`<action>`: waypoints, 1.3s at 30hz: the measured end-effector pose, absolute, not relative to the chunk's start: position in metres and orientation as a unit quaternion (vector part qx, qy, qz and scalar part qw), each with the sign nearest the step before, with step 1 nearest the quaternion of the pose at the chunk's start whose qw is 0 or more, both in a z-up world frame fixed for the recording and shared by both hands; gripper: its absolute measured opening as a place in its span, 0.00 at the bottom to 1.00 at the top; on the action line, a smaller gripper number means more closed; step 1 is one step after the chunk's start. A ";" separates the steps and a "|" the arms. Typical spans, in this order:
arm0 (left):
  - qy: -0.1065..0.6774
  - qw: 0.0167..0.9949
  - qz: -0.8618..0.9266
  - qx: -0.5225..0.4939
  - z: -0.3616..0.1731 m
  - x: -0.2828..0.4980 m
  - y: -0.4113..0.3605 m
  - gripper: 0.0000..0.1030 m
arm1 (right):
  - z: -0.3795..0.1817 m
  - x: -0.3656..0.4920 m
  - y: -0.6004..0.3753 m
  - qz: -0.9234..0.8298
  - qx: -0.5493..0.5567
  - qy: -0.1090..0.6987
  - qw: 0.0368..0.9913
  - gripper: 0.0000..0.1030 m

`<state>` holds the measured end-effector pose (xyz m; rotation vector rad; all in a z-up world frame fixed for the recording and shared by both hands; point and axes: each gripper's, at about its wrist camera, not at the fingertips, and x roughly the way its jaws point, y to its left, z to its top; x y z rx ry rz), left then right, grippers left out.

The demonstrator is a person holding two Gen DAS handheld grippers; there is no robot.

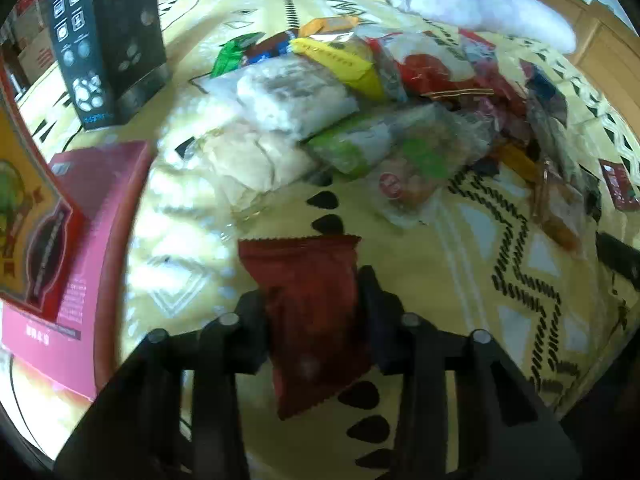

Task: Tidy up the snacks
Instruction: 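Grasp the red packet with left tool while right grasps clear bread bag, then carry the red packet and clear bread bag over the clear basin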

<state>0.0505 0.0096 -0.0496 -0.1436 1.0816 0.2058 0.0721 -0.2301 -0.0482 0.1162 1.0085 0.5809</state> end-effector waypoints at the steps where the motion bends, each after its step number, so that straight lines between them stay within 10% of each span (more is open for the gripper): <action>1: 0.516 0.849 0.092 -0.071 -0.050 0.052 0.009 0.37 | -0.050 0.078 -0.236 0.262 0.065 0.477 0.836 0.64; 14: 0.514 0.849 0.072 -0.100 -0.039 0.040 0.007 0.36 | -0.092 0.129 -0.210 0.189 0.110 0.497 0.840 0.65; 18: 0.498 0.859 0.064 -0.101 -0.022 0.026 0.010 0.36 | -0.084 0.121 -0.211 0.205 0.099 0.494 0.839 0.46; 39: 0.287 0.945 0.118 -0.099 0.163 -0.049 0.077 0.36 | 0.102 0.066 -0.164 0.347 0.090 0.333 0.872 0.34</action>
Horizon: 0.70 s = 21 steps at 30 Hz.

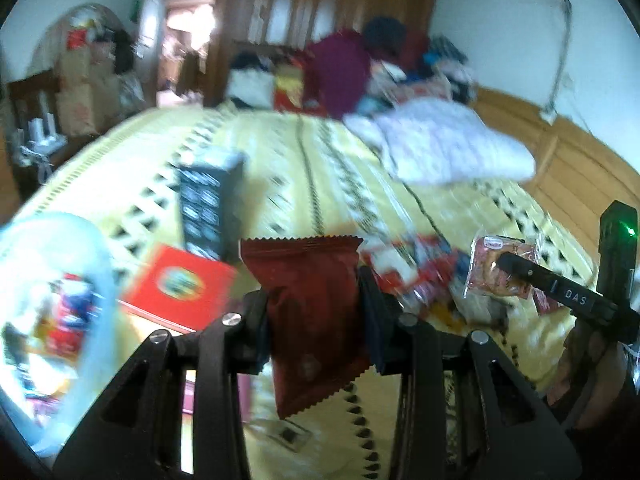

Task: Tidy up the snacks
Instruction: 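Carry the red packet and clear bread bag over the clear basin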

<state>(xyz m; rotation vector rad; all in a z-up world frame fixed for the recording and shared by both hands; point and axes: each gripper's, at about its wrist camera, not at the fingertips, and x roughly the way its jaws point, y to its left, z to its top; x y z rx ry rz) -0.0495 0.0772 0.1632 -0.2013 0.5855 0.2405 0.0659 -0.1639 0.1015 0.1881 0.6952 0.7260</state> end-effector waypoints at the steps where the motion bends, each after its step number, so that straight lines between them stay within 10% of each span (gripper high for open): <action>1: 0.281 0.946 0.127 -0.100 0.168 -0.054 0.084 0.36 | 0.116 0.064 -0.149 0.363 0.085 0.320 0.871 0.33; 21: 0.210 0.915 0.296 -0.173 0.201 -0.148 0.230 0.36 | 0.236 0.031 0.053 0.541 0.072 0.243 0.802 0.24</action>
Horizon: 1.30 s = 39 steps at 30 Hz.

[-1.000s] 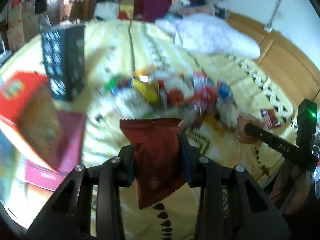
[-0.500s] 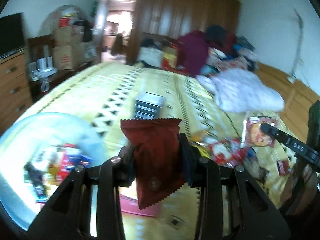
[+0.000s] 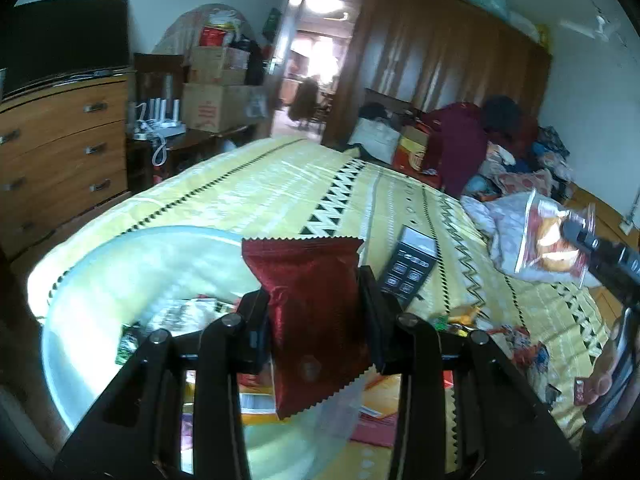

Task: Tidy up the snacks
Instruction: 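Carry the red packet and clear bread bag over the clear basin, then open both tools to drop the packets into the basin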

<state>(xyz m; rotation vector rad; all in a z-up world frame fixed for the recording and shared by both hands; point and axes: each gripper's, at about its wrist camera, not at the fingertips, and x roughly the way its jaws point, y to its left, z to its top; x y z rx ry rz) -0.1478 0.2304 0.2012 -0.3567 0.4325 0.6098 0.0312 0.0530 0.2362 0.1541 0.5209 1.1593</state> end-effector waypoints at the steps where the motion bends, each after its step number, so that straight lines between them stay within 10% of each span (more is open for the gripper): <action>1: 0.209 0.914 0.301 -0.174 0.202 -0.152 0.234 0.36 | 0.241 0.025 0.062 0.549 0.072 0.242 0.797 0.24; 39: 0.230 0.874 0.372 -0.213 0.183 -0.194 0.311 0.35 | 0.238 -0.077 0.251 0.659 -0.023 0.276 0.699 0.25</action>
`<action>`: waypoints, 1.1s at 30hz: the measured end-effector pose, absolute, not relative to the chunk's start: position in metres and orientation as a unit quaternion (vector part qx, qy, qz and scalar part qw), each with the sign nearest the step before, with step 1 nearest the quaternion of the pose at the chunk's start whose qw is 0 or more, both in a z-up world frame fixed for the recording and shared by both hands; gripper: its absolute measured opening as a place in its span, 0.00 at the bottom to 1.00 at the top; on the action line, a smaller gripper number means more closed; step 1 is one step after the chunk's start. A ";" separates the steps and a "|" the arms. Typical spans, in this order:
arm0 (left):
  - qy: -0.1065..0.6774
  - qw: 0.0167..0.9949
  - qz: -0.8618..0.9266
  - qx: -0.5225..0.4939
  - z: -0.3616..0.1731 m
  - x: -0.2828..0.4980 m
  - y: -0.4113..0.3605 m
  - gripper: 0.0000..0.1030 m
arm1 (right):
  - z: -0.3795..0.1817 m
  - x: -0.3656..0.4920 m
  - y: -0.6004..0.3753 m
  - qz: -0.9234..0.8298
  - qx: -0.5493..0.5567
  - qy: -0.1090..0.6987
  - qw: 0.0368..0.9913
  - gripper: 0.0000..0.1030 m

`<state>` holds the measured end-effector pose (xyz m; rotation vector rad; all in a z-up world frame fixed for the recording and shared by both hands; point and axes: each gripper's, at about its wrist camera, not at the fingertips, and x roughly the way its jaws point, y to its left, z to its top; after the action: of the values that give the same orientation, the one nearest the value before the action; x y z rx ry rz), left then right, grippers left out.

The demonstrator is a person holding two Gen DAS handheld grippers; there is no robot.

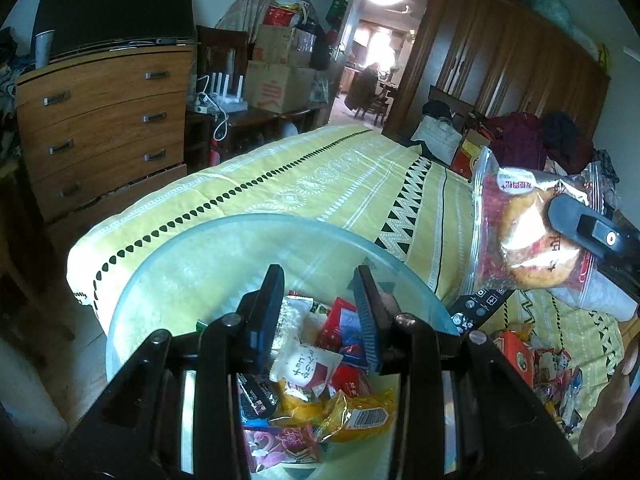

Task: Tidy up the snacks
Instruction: 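Open both tools to drop the packets into the basin, then move both open tools back to the snack pile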

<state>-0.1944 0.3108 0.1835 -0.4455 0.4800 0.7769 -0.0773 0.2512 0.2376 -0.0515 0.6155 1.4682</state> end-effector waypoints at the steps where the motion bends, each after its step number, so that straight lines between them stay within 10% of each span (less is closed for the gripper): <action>1: 0.230 0.874 0.372 -0.214 0.183 -0.194 0.311 0.35 | 0.238 -0.077 0.251 0.659 -0.023 0.276 0.699 0.25; 23: 0.259 0.864 0.373 -0.218 0.169 -0.188 0.317 0.38 | 0.223 -0.081 0.268 0.664 -0.037 0.289 0.689 0.31; 28: 0.261 0.858 0.387 -0.215 0.169 -0.188 0.317 0.66 | 0.223 -0.082 0.266 0.661 -0.040 0.285 0.693 0.39; 33: 0.263 0.856 0.392 -0.210 0.170 -0.186 0.316 0.72 | 0.224 -0.083 0.265 0.657 -0.043 0.279 0.699 0.53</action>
<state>-0.1858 0.3164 0.1699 -0.4409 0.5538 0.8233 -0.0827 0.2649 0.2241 -0.0960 0.6215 1.4641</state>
